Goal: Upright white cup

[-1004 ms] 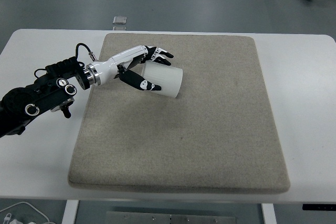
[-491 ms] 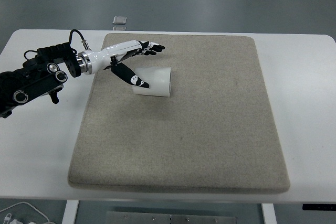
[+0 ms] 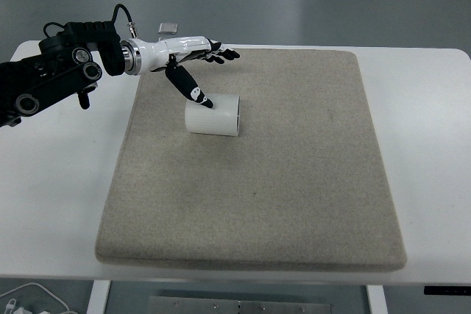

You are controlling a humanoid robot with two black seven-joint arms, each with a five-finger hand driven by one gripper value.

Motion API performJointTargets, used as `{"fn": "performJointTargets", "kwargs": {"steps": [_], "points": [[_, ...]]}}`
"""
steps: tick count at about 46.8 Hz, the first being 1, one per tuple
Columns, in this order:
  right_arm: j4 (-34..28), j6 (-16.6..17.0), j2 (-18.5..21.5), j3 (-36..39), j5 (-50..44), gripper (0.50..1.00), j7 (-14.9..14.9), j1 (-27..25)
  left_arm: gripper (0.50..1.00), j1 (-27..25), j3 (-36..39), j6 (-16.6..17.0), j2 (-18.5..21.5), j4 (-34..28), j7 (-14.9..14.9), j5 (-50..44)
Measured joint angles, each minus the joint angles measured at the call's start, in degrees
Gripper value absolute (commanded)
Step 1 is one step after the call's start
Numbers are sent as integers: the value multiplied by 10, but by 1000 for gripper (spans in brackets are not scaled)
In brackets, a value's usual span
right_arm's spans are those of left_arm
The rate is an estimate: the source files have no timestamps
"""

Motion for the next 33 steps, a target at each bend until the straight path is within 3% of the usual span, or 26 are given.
{"fn": "performJointTargets", "kwargs": {"steps": [17, 25, 33], "points": [[0, 0, 0, 0, 0, 930, 0, 0, 986, -37, 0, -83, 19, -23, 4, 60], [0, 0, 0, 0, 0, 930, 0, 0, 981, -42, -2, -98, 21, -41, 67, 126], [0, 0, 0, 0, 0, 930, 0, 0, 977, -33, -6, -97, 13, -49, 81, 158]]}}
